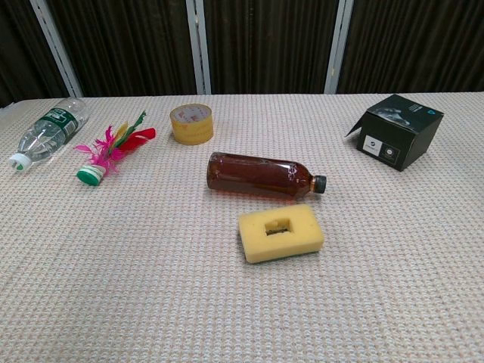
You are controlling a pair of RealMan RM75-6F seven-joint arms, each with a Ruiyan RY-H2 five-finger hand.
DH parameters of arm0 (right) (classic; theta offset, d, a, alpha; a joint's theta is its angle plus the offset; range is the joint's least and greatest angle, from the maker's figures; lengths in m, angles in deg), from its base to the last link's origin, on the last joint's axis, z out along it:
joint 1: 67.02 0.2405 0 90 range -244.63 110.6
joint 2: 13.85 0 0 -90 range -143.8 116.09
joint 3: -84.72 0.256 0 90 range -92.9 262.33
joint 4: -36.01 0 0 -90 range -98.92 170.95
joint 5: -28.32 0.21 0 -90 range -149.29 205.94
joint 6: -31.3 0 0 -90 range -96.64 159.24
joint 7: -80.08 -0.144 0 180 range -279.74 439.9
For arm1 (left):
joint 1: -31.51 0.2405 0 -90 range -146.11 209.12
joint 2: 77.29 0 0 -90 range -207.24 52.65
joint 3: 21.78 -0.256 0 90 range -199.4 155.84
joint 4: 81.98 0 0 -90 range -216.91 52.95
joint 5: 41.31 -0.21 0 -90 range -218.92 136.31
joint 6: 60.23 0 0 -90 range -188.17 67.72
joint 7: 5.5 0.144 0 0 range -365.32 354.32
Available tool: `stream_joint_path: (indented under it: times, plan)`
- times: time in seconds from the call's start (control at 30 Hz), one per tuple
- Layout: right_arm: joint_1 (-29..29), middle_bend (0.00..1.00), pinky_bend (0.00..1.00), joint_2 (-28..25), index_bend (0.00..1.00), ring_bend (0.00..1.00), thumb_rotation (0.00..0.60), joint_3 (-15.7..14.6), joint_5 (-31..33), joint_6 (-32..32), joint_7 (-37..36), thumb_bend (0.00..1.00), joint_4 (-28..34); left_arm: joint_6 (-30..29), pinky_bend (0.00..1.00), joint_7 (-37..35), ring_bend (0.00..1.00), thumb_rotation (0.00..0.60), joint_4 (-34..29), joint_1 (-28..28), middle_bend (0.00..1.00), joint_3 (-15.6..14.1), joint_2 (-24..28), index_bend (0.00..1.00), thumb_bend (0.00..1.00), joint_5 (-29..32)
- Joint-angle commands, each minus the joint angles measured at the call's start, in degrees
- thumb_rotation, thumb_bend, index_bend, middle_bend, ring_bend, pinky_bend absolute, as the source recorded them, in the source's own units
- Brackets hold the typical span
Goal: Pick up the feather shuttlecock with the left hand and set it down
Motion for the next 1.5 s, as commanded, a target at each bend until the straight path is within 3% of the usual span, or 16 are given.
stream_joint_path:
  times: [0.03,0.17,0.27,0.57,0.77,0.87,1.1,1.5]
  plan:
    - [0.1,0.00,0.00,0.0,0.00,0.00,0.600,0.0,0.2,-0.3,-0.1,0.06,0.0,0.4,0.00,0.3,0.00,0.509,0.1,-0.1,0.00,-0.1,-0.1,0.00,0.12,0.1]
    - [0.0,0.00,0.00,0.0,0.00,0.00,0.600,-0.1,0.0,-0.1,0.2,0.06,-0.2,2.1,0.00,1.5,0.00,0.509,0.3,-0.7,0.00,-0.2,-0.4,0.01,0.12,0.9]
    - [-0.4,0.00,0.00,-0.1,0.00,0.00,0.600,-0.2,0.3,0.2,0.1,0.06,-0.1,3.7,0.00,2.6,0.00,0.504,0.9,-1.7,0.00,0.4,-1.2,0.07,0.12,1.9]
    - [0.0,0.00,0.00,-0.1,0.00,0.00,0.600,0.5,1.0,-0.2,-0.6,0.06,-0.3,11.4,0.00,4.9,0.00,0.506,6.2,-10.0,0.00,6.1,-6.4,0.28,0.21,5.4]
    - [1.4,0.00,0.00,0.6,0.00,0.00,0.600,1.1,2.6,-2.9,-1.0,0.06,-1.5,15.3,0.00,8.4,0.00,0.507,10.1,-14.8,0.00,8.3,-9.6,0.37,0.24,6.5]
    - [2.1,0.00,0.00,0.6,0.00,0.00,0.600,1.6,4.2,-4.7,-1.9,0.06,-2.3,17.8,0.00,11.0,0.00,0.504,13.4,-17.7,0.00,9.7,-12.3,0.36,0.23,8.2]
    - [2.3,0.00,0.00,0.3,0.00,0.00,0.600,2.1,4.8,-4.6,-3.1,0.06,-2.5,23.2,0.00,12.1,0.00,0.504,25.4,-23.3,0.00,11.2,-18.9,0.36,0.23,11.2]
    - [4.5,0.00,0.00,1.0,0.00,0.00,0.600,3.1,7.7,-8.7,-3.1,0.06,-3.9,31.4,0.00,1.5,0.00,0.505,52.2,-32.7,0.00,11.9,-32.4,0.36,0.21,12.0]
